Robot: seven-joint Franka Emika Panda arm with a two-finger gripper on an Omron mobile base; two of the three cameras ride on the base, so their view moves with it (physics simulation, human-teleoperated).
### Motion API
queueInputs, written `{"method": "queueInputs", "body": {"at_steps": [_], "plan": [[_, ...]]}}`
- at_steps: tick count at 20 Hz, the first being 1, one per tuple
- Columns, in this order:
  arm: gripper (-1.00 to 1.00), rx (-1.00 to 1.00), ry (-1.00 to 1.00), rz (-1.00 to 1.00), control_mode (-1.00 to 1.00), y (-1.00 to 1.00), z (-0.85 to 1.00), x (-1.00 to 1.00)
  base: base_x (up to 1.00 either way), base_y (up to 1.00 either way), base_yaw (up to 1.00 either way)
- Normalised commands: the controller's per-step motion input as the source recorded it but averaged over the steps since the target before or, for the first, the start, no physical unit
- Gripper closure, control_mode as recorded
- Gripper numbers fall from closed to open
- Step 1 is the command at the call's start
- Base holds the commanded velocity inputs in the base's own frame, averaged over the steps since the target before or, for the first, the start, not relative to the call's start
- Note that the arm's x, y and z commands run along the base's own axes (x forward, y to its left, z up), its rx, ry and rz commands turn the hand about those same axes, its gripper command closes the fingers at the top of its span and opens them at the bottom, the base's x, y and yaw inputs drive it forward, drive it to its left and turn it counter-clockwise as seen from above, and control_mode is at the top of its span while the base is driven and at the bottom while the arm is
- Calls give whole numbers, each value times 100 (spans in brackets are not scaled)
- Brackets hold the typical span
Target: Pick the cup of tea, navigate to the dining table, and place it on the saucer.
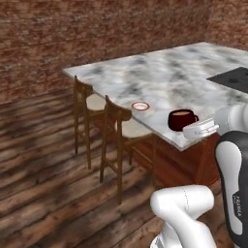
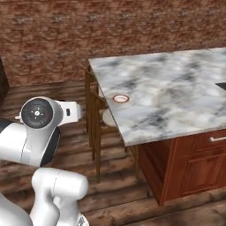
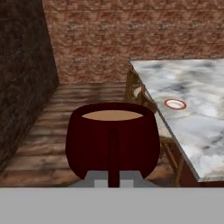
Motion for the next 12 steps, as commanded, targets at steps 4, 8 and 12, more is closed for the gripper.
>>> {"method": "queueInputs", "body": {"at_steps": [4,8,12], "plan": [[100,0,0,0,100,0,0,0,18,88,-52],[100,0,0,0,100,0,0,0,42,59,-58],[100,0,0,0,100,0,0,0,57,59,-64]]}}
